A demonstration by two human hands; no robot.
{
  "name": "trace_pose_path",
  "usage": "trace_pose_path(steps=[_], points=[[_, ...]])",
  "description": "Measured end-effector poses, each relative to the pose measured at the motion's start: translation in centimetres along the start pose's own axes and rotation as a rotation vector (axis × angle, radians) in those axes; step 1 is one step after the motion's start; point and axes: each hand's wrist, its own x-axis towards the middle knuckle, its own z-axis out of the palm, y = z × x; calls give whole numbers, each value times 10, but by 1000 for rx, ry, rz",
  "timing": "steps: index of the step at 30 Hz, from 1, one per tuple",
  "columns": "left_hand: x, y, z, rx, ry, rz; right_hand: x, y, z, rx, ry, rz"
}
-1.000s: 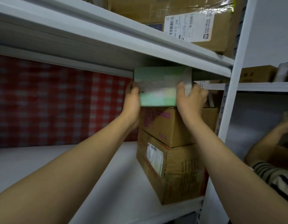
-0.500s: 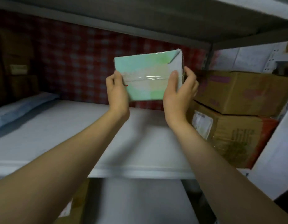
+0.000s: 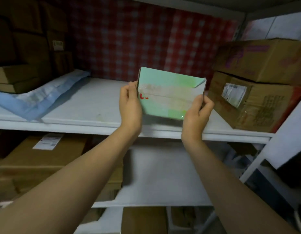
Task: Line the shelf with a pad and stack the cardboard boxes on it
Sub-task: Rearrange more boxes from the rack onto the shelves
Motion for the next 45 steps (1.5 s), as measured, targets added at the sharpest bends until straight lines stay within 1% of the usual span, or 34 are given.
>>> trace_pose_path(steps=[3,6,8,10,12,15,19,22,25,28,31,34,38,40,42,45], points=[[-30,3,-40,30,34,-3,-47,-4,-16,8,40,90],[-55,-4,-83,-4,107,-71,-85,-7,-34,82,56,273],[-66,-13,-108,-19,121,-125,-102,-7,-46,160,23,418],[-78,-21,-131,13,103,-208,-120,-2,-58,206,-79,532],[-83,-39,-151,59,95,-279,-139,8,-68,198,-197,640],[-98,-52,-178,186,107,-386,-169,32,-76,187,-336,786],[-111,-69,-208,308,182,-518,-197,68,-82,88,-430,788],[-118,-92,-227,358,169,-623,-212,96,-87,28,-500,853],[-117,-108,-234,388,160,-694,-215,116,-79,-6,-616,884],[-99,-112,-231,414,106,-671,-207,133,-61,-101,-675,875],[-65,-117,-221,445,65,-582,-188,150,-35,-243,-688,949],[-29,-122,-210,514,-4,-500,-170,166,-5,-297,-734,975],[21,-147,-214,492,36,-571,-154,194,38,-257,-787,1012],[34,-148,-214,502,25,-602,-151,208,58,-255,-830,1037],[43,-152,-216,546,50,-601,-150,224,73,-281,-883,1067],[47,-164,-216,645,42,-619,-146,241,84,-329,-948,1093]])
